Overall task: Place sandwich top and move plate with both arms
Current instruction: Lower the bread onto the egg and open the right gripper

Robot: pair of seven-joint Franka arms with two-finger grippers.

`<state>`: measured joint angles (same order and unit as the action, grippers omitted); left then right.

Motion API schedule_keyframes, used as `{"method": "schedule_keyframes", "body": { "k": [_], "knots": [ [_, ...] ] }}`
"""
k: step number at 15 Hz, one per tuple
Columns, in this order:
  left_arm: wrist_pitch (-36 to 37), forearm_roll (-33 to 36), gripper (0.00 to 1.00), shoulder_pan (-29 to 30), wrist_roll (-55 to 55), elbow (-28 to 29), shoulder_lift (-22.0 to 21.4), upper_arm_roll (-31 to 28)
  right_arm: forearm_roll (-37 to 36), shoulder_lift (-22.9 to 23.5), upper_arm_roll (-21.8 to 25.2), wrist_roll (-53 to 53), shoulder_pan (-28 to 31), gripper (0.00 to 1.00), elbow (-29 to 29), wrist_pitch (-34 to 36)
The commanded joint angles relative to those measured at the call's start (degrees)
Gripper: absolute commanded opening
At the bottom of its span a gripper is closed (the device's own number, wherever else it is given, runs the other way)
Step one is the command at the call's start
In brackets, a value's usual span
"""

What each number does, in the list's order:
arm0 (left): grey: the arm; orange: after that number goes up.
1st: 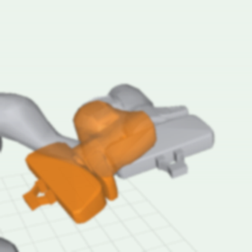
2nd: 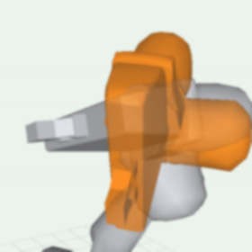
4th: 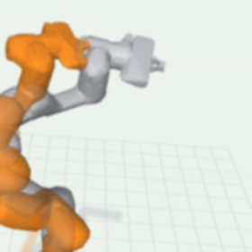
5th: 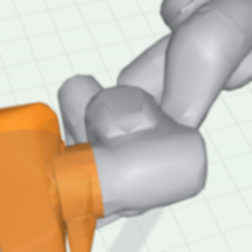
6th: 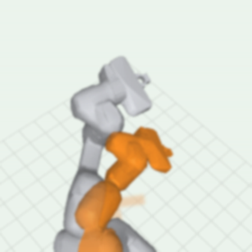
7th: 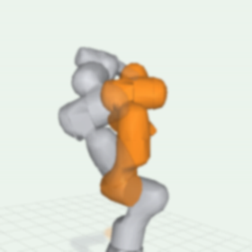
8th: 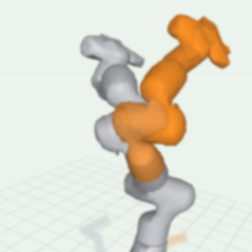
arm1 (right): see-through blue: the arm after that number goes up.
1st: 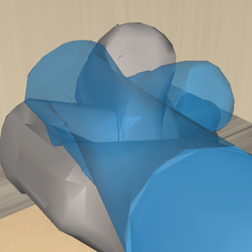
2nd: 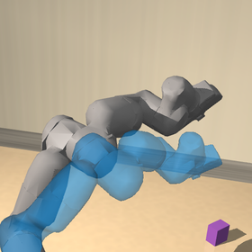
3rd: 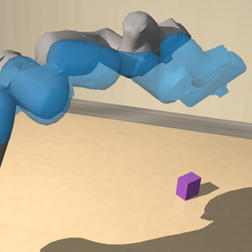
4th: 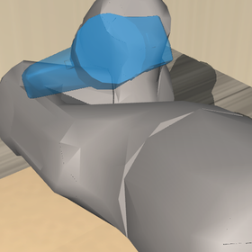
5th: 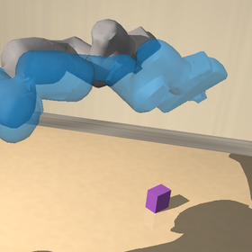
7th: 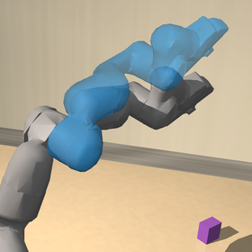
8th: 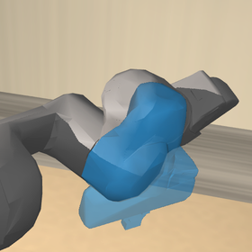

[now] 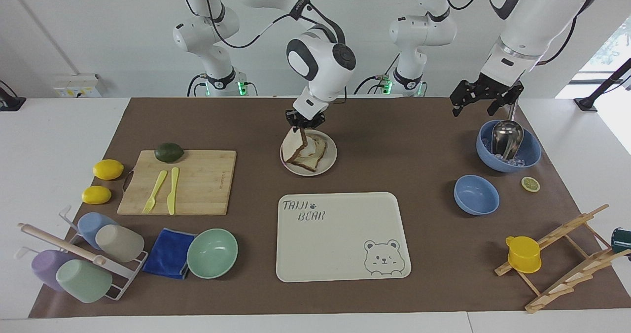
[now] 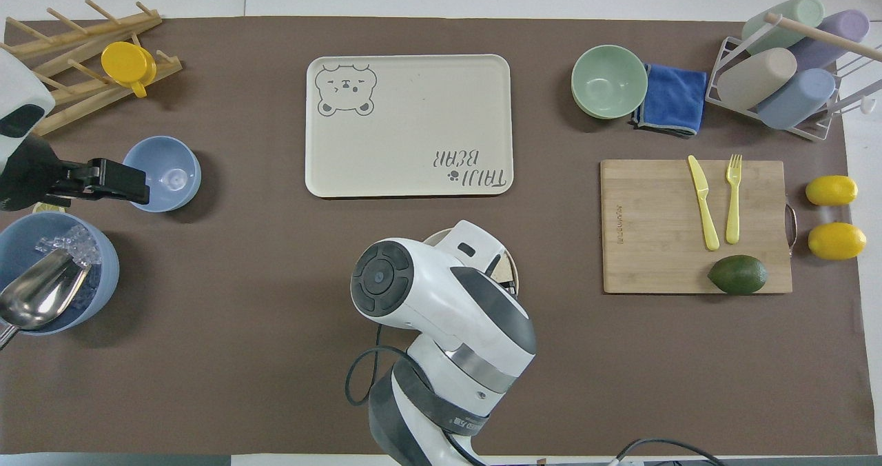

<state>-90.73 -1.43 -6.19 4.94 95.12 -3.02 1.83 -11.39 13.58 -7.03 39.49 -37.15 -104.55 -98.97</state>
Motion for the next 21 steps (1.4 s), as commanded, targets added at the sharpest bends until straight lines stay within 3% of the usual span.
{"method": "schedule_keyframes", "body": {
  "k": [1, 3, 5, 7, 10, 13, 21],
  "knots": [
    [1.0, 0.7, 1.0, 0.8, -0.3, -0.4, -0.2, 0.5, 3.3, -0.3, -0.4, 0.0, 0.5, 0.0, -0.7, -2.6],
    [1.0, 0.7, 1.0, 0.8, -0.3, -0.4, -0.2, 0.5, 4.3, -0.3, -0.5, 0.0, 0.5, 0.0, -0.6, -3.7],
    [1.0, 0.7, 1.0, 0.8, -0.3, -0.4, -0.2, 0.5, 7.1, -0.3, -0.4, -0.3, 0.9, 0.58, -0.6, -5.7],
    [1.0, 0.7, 1.0, 0.8, -0.3, -0.4, -0.2, 0.5, 10.0, -0.5, -0.4, -0.2, 1.3, 0.83, -0.6, -7.1],
    [1.0, 0.6, 1.0, 0.8, -0.3, -0.4, -0.2, 0.5, 10.3, -1.1, -0.4, -0.6, 2.3, 1.0, -0.4, -7.1],
    [1.1, 0.7, 1.0, 0.8, -0.3, -0.4, -0.2, 0.5, 13.1, -3.5, -0.4, -1.3, 6.8, 1.0, 0.4, -6.6],
    [0.3, 0.6, 1.0, 0.8, 0.1, 1.1, -1.0, 0.5, 13.7, -11.9, -0.1, -8.2, 26.1, 1.0, 3.0, -3.4]
  ]
}}
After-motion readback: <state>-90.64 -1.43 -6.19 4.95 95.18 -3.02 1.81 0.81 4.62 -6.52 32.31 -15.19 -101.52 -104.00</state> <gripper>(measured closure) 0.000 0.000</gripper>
